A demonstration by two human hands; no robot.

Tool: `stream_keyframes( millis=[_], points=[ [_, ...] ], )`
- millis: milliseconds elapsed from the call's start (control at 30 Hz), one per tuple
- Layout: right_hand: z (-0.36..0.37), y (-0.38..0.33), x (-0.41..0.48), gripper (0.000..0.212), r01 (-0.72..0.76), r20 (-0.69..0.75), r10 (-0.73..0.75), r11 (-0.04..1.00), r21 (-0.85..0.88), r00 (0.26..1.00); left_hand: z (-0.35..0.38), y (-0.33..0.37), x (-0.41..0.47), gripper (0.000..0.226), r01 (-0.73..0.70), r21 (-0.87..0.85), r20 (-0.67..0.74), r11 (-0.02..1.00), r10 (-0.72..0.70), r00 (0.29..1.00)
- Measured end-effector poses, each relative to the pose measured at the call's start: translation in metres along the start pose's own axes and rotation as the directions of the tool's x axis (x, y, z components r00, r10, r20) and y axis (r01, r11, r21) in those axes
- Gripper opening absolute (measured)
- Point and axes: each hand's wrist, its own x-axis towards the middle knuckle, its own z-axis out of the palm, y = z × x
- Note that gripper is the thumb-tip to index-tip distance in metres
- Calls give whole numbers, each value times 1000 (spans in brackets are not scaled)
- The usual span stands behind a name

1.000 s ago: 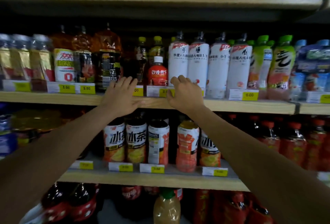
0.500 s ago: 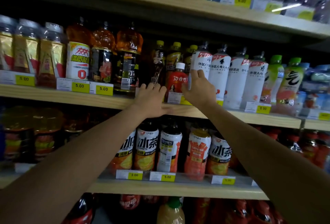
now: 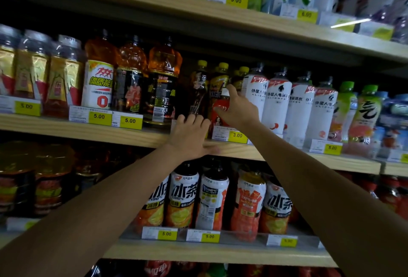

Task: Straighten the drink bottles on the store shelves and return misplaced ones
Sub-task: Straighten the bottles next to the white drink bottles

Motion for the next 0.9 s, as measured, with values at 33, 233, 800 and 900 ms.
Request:
stream_keyframes(
  millis=[33,233,800,900],
  points=[
    [1,0,-1,75,5,0,-5,1000,-13,1000,0,0,0,96,1,0,-2,1000,-1,1000],
    [4,-6,-10,85,39,-58,-37,999,24,998,3,1,-1,95,7,-4,-18,1000,-7,1000],
    [-35,-15,-23,68,160,-307,-66,943,293,950,-6,1,-3,91,69,-61,85,996,-63,994],
    [-54,-1,-33,71,136,-335,-38,952,274,942,-17,6,-2,91,89,-85,166,992,-74,983]
  ],
)
